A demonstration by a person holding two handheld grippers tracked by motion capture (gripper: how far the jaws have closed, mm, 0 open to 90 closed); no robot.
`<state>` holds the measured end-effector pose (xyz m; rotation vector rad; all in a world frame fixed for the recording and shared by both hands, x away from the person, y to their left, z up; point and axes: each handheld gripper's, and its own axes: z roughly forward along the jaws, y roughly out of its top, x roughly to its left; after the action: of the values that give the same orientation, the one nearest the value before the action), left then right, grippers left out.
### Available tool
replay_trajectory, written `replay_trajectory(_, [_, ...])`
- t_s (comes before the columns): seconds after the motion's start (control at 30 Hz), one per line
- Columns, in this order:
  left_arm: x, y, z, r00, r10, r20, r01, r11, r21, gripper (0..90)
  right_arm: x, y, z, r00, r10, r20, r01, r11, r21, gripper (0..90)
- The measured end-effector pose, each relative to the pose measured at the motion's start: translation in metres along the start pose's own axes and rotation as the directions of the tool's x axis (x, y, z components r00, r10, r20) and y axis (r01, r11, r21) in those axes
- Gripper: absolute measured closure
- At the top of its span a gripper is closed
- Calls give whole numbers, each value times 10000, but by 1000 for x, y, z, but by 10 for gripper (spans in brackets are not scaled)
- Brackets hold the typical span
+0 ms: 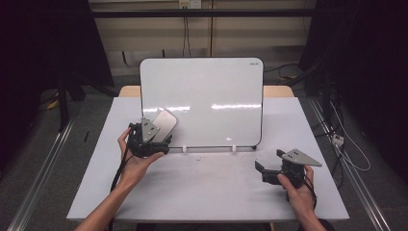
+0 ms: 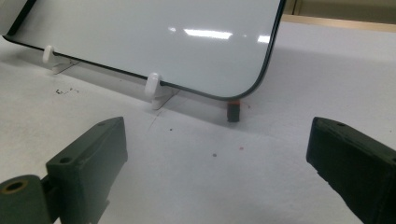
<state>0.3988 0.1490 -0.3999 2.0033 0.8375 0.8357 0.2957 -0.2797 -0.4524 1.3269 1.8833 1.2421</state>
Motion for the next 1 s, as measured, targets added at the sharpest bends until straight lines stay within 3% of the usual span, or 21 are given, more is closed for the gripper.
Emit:
replay_trajectory(0.1, [-2, 0, -8, 9993, -42, 380, 38, 9999, 100, 93, -1, 0, 1, 10000, 5, 29, -5, 10000, 21, 52])
replay_trajectory(0.2, [-1, -3, -14, 9975, -372, 609, 366, 9993, 109, 83, 0, 0, 2, 10000, 3, 53, -3, 10000, 35, 52])
replay_trajectory(0.37, [4, -6, -23, 9901, -1070, 904, 1070, 9942, 50, 60, 0, 0, 2, 10000, -51, 26, 51, 10000, 35, 52])
replay_trajectory(0.47, [5, -7, -31, 9818, -1457, 1215, 1469, 9891, -15, 56, 0, 0, 2, 10000, -9, 18, 9, 10000, 69, 52])
replay_trajectory(0.53, [4, -6, -37, 9802, -1470, 1327, 1493, 9888, -78, 53, 1, 0, 2, 10000, -3, 15, 3, 10000, 73, 52])
replay_trajectory(0.67, [4, -8, -45, 9798, -1500, 1326, 1536, 9880, -169, 47, 0, 0, 2, 10000, -4, 18, 4, 10000, 74, 52])
replay_trajectory(0.77, [3, -13, -47, 9845, -1376, 1088, 1364, 9905, 183, 46, 0, 0, 2, 10000, -32, 36, 31, 10000, 69, 52])
replay_trajectory(0.87, [6, -22, -50, 9817, -1717, 823, 1700, 9851, 272, 47, 0, 0, 2, 10000, 8, 45, -9, 10000, 90, 52])
replay_trajectory(1.0, [10, -33, -54, 9716, -2273, 654, 2249, 9735, 420, 49, 0, -1, 2, 10000, 40, 80, -41, 10000, 90, 52])
